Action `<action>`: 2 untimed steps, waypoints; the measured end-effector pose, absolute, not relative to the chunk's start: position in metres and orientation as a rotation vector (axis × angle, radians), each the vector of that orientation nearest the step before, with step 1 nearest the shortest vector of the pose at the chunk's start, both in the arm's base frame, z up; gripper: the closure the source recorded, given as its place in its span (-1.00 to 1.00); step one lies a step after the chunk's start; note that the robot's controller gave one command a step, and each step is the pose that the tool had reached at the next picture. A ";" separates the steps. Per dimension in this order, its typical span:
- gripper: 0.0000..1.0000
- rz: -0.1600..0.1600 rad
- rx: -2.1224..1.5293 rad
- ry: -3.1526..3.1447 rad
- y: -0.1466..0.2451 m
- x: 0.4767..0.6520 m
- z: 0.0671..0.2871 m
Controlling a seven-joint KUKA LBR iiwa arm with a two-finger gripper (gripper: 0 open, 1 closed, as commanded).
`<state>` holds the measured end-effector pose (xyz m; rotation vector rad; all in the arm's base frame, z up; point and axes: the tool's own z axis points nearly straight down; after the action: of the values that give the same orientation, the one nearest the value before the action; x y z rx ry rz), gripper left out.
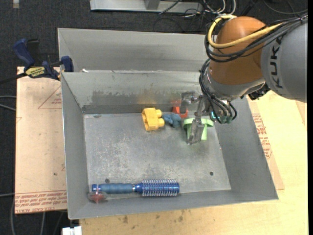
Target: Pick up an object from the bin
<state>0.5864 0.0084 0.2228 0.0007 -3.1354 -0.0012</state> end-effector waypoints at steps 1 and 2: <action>-1.00 0.000 -0.390 -3.116 -0.081 0.608 0.067; -1.00 -0.001 -0.673 -3.074 -0.108 0.623 0.101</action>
Offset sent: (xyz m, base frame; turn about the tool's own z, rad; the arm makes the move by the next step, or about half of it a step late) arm 0.0219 -0.0877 -0.1528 0.2479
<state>0.6229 -0.1082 0.1009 -0.6729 -3.0742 -0.0008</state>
